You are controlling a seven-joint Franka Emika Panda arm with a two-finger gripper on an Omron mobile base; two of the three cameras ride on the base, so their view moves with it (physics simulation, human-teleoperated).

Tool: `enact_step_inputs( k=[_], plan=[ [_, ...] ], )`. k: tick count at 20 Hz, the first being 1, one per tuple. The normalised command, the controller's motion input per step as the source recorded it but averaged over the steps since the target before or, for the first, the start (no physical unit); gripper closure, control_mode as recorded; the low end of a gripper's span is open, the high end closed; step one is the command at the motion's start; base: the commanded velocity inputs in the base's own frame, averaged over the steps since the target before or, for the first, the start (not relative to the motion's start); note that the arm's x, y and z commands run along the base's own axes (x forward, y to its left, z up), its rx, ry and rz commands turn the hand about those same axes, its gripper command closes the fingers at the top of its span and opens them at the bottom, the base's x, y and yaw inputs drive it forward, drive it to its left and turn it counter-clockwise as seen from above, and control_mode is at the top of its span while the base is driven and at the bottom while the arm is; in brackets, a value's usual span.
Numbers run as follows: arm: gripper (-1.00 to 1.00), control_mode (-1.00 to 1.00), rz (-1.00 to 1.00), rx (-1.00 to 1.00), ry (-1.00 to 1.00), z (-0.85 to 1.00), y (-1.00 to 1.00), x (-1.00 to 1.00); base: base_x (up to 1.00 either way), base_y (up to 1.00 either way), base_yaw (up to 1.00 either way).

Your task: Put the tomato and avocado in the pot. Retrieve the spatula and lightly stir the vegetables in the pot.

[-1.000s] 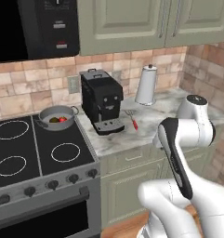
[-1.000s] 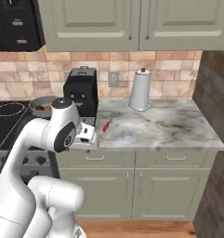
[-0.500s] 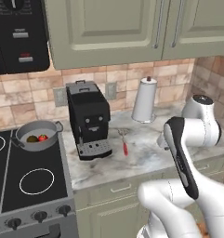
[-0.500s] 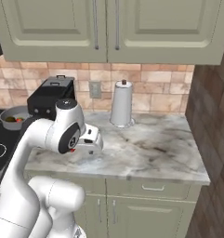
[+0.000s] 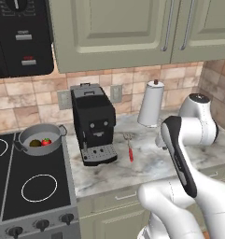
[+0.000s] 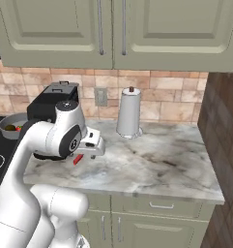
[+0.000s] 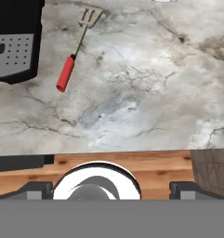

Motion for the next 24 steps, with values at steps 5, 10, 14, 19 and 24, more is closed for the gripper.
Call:
enact_step_inputs(
  k=[5, 10, 14, 19, 24],
  plan=[
    [-1.0, 1.0, 0.0, 0.0, 0.0, 0.0, 0.0, 0.0, 0.0, 0.0, 0.0],
    [-1.0, -1.0, -0.03, 0.0, 0.0, -0.18, 0.2, 0.41, 0.0, 0.0, 0.0],
    [-1.0, -1.0, -0.06, 0.01, -0.01, -0.36, 0.26, 0.76, 0.0, 0.0, 0.0],
    [-1.0, -1.0, -0.03, 0.02, 0.01, -0.47, 0.18, 0.41, 0.0, 0.0, 0.0],
    [-1.0, -1.0, 0.1, 0.02, 0.01, -0.42, 0.13, 0.18, 0.0, 0.0, 0.0]
  ],
)
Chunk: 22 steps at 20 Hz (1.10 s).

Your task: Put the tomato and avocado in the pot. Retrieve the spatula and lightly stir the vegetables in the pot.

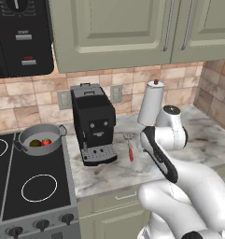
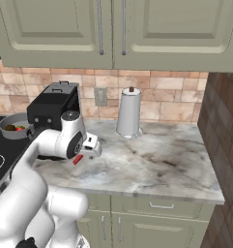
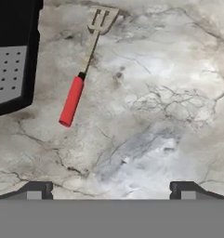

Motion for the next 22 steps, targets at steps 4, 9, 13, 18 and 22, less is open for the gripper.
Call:
enact_step_inputs(
  k=[4, 9, 13, 18, 22],
  plan=[
    [-1.0, -1.0, 0.2, 0.05, 0.0, -0.11, 0.17, 0.51, 0.0, 0.0, 0.0],
    [-1.0, -1.0, 0.07, 0.0, 0.04, -0.09, 0.31, 0.4, 0.0, 0.0, 0.0],
    [-1.0, -1.0, -0.03, 0.0, 0.02, -0.35, 0.29, 0.09, 0.0, 0.0, 0.0],
    [-1.0, -1.0, -0.06, 0.0, 0.0, -0.54, 0.14, 0.03, 0.0, 0.0, 0.0],
    [-1.0, -1.0, -0.05, 0.0, 0.0, -0.47, 0.04, 0.0, 0.0, 0.0, 0.0]
  ],
)
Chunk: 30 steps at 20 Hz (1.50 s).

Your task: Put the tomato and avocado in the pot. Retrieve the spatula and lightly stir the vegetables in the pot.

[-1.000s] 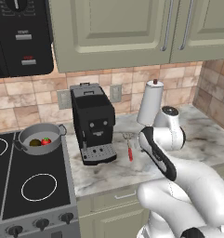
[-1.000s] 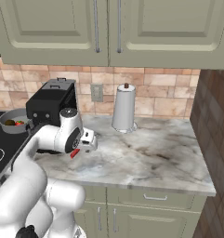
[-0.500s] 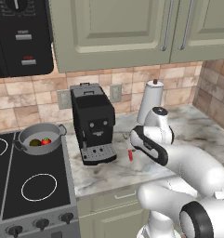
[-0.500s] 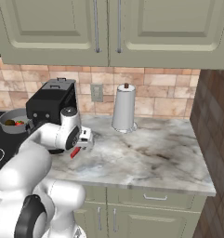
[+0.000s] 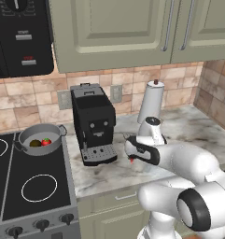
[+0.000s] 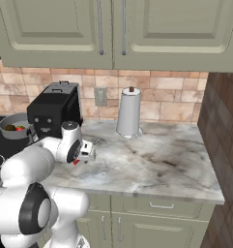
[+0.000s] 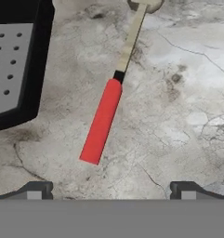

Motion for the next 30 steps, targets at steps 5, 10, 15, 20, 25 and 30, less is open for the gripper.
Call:
enact_step_inputs(
  k=[5, 10, 15, 20, 25, 30],
  plan=[
    [-1.0, -1.0, -0.04, 0.0, 0.0, -0.3, 0.0, 0.01, 0.0, 0.0, 0.0],
    [-1.0, -1.0, -0.09, 0.0, 0.0, -0.15, 0.0, 0.23, 0.0, 0.0, 0.0],
    [-1.0, -1.0, -0.1, 0.0, 0.0, -0.29, 0.0, 0.21, 0.0, 0.0, 0.0],
    [-1.0, -1.0, -0.07, 0.0, 0.0, -0.3, 0.0, 0.18, 0.0, 0.0, 0.0],
    [-1.0, -1.0, -0.05, 0.0, 0.0, -0.17, 0.01, 0.25, 0.0, 0.0, 0.0],
    [-1.0, -1.0, -0.05, 0.0, 0.03, -0.25, 0.0, -0.1, 0.0, 0.0, 0.0]
  ],
)
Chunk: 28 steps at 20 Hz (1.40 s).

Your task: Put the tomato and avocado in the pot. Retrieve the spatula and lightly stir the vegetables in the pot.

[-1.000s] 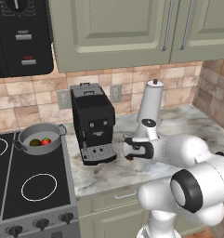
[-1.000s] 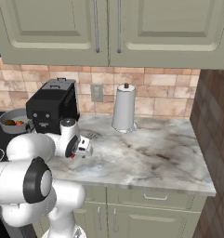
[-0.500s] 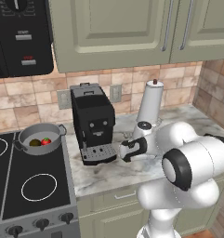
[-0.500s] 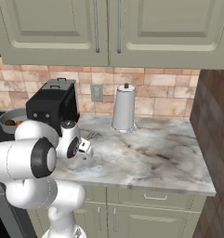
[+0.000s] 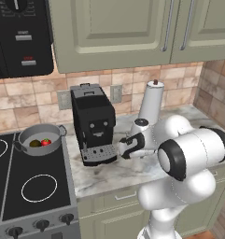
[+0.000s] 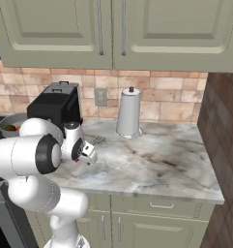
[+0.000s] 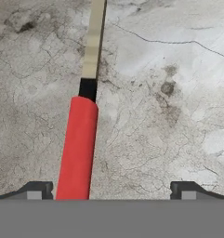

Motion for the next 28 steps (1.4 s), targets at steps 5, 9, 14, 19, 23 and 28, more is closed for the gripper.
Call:
enact_step_inputs(
  k=[5, 9, 14, 19, 23, 28],
  plan=[
    [-1.0, -1.0, -0.02, 0.0, 0.02, -0.13, 0.0, -0.15, 0.0, 0.0, 0.0],
    [1.0, -1.0, 0.0, 0.0, 0.02, -0.01, 0.0, 0.0, 0.0, 0.0, 0.0],
    [1.0, -1.0, 0.0, 0.0, 0.01, 0.0, 0.0, 0.0, 0.0, 0.0, 0.0],
    [1.0, -1.0, 0.0, 0.0, 0.01, -0.05, 0.0, 0.0, 0.0, 0.0, 0.0],
    [1.0, -1.0, 0.0, 0.0, 0.0, 0.0, -0.09, -0.32, 0.0, 0.0, 0.0],
    [1.0, -1.0, 0.02, 0.05, -0.03, 0.3, -0.27, -0.88, 0.0, 0.0, 0.0]
  ],
)
